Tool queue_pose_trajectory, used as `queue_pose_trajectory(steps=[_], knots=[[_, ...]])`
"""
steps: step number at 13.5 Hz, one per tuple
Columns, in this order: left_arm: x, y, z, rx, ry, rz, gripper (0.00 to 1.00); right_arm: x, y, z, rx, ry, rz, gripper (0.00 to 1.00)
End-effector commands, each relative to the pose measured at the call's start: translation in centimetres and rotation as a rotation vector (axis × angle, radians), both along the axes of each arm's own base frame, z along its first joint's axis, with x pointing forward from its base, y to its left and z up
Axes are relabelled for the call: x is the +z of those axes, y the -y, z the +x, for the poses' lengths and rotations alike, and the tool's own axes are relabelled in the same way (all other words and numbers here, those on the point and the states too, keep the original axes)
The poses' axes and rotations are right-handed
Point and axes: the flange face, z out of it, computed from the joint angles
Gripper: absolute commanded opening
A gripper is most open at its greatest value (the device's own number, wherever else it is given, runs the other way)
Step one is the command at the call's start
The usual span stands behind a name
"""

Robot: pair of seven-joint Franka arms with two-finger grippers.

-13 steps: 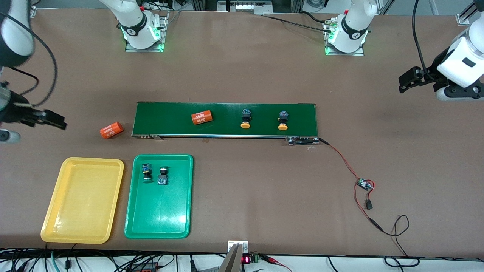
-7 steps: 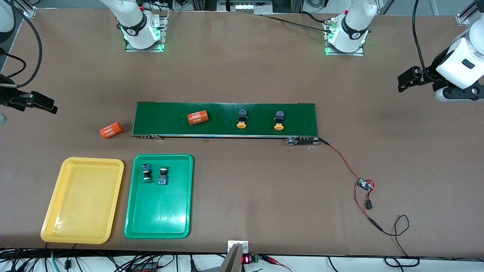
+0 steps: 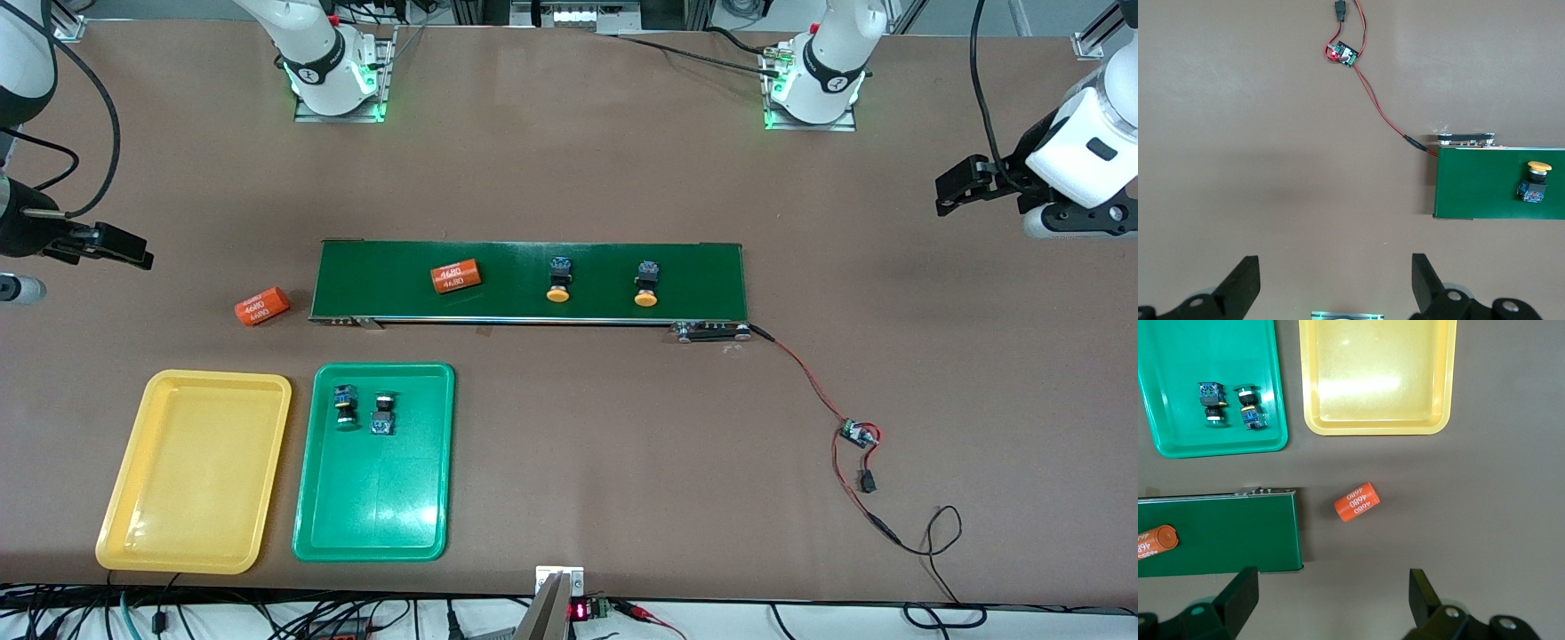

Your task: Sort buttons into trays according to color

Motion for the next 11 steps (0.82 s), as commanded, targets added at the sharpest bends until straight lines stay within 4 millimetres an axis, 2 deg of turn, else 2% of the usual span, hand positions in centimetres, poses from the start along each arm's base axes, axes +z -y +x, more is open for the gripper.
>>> queue_pose_trajectory(steps=[1,11], knots=[[0.93,0.19,0.2,-0.022,-0.001,-0.016,1.0,0.15,-0.23,0.22,0.006,-0.002,0.005,1.0],[0.83,-0.33,0.21,-0.013,-0.006,-0.014,1.0,0.07,-0.47,0.79,0.004,0.029,0.01,1.0]])
